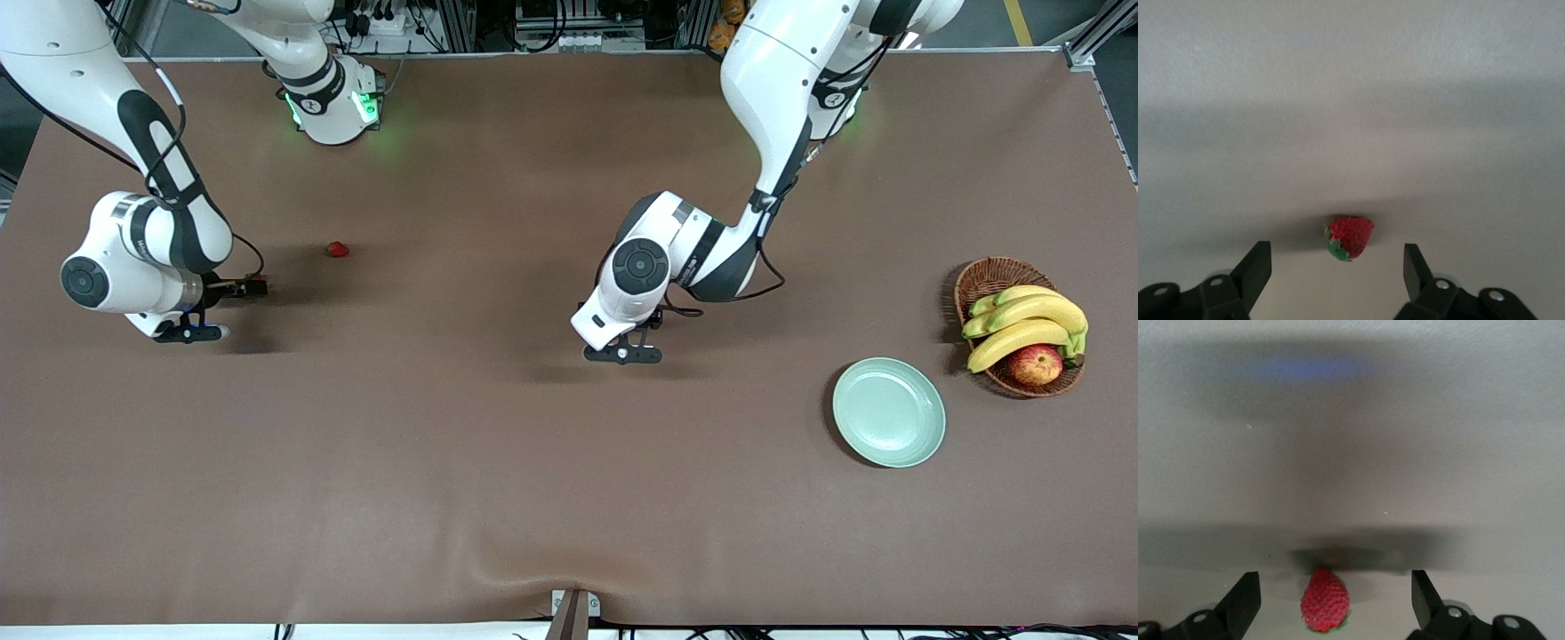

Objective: Collect all strawberries into plate
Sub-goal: 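Grasp the strawberry with the left gripper while the right gripper grasps another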

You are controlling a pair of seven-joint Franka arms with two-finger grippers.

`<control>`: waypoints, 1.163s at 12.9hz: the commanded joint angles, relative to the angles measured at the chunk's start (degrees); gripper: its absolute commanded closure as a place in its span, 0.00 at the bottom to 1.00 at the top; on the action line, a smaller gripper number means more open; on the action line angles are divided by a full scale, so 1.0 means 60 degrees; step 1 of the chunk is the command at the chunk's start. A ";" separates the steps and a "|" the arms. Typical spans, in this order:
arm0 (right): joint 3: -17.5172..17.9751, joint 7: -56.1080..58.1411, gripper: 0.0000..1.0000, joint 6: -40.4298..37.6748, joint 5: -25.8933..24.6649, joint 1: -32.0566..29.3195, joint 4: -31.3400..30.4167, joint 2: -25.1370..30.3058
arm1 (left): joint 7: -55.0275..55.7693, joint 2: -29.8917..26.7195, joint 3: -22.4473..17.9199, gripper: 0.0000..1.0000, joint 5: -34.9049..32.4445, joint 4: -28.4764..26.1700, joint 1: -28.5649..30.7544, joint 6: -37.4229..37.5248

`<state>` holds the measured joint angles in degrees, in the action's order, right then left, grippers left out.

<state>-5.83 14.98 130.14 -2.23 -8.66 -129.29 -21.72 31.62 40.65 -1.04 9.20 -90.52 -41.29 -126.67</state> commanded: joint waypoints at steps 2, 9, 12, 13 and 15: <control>0.0004 0.0081 0.00 0.0063 -0.0112 0.0081 -0.0365 0.0119 | 0.0165 0.0094 -0.0033 0.17 0.0225 -0.0147 -0.0150 -0.0333; 0.0019 0.0067 0.79 -0.0274 -0.0083 0.0067 -0.0512 0.0119 | 0.0165 0.0358 -0.0032 0.27 0.0225 -0.0250 -0.0253 -0.0920; 0.0019 0.0081 1.00 -0.0289 -0.0039 0.0067 -0.0498 0.0192 | 0.0165 0.0373 -0.0032 0.36 0.0225 -0.0235 -0.0253 -0.0934; 0.0033 0.0125 1.00 -0.0318 -0.0039 0.0067 -0.0483 0.0235 | 0.0165 0.0416 -0.0032 0.36 0.0225 -0.0235 -0.0267 -0.0934; 0.0077 0.0257 1.00 -0.0362 -0.0024 0.0081 -0.0425 0.0381 | 0.0165 0.0431 -0.0047 0.40 0.0210 -0.0235 -0.0268 -0.0949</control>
<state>-5.71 15.39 128.59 -2.29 -8.43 -131.40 -21.28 31.87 42.93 -0.93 9.20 -91.98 -42.36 -131.45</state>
